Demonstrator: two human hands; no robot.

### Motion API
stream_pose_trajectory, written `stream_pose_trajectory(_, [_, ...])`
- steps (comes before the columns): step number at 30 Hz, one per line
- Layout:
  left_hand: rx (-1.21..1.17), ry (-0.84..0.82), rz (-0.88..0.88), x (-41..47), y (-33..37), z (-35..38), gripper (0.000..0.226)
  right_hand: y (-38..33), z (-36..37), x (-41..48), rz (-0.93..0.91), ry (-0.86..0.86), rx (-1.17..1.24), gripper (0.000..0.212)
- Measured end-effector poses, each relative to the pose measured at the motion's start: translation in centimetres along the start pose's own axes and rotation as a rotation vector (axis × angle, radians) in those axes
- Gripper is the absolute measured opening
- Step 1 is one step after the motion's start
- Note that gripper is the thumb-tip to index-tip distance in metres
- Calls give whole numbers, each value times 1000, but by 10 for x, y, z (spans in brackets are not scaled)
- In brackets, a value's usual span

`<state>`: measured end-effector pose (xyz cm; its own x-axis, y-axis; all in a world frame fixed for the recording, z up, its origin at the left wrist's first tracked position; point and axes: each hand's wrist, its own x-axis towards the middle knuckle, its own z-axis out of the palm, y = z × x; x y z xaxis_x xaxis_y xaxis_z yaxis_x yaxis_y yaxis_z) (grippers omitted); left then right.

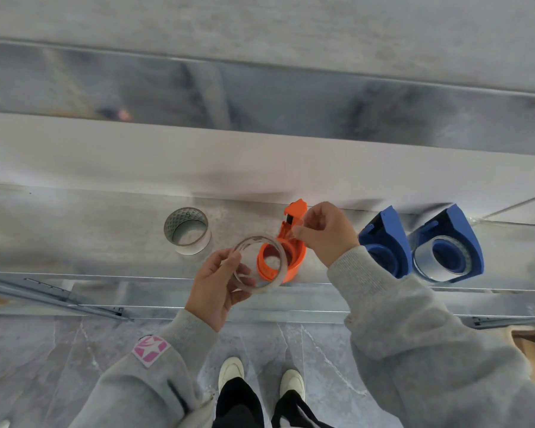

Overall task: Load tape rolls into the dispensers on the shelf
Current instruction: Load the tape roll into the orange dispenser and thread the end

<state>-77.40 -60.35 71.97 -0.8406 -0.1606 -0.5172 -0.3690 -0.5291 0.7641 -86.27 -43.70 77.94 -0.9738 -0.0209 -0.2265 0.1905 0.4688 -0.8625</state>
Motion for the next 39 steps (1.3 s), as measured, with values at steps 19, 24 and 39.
stream_pose_trajectory(19, [983, 180, 1007, 3, 12, -23, 34, 0, -7, 1, 689, -151, 629, 11])
stream_pose_trajectory(24, [739, 141, 799, 3, 5, -16, 24, 0, -6, 0, 627, -18, 549, 14])
stream_pose_trajectory(39, [133, 74, 158, 4, -6, 2, 15, -11, -22, 3, 50, -195, -30, 35])
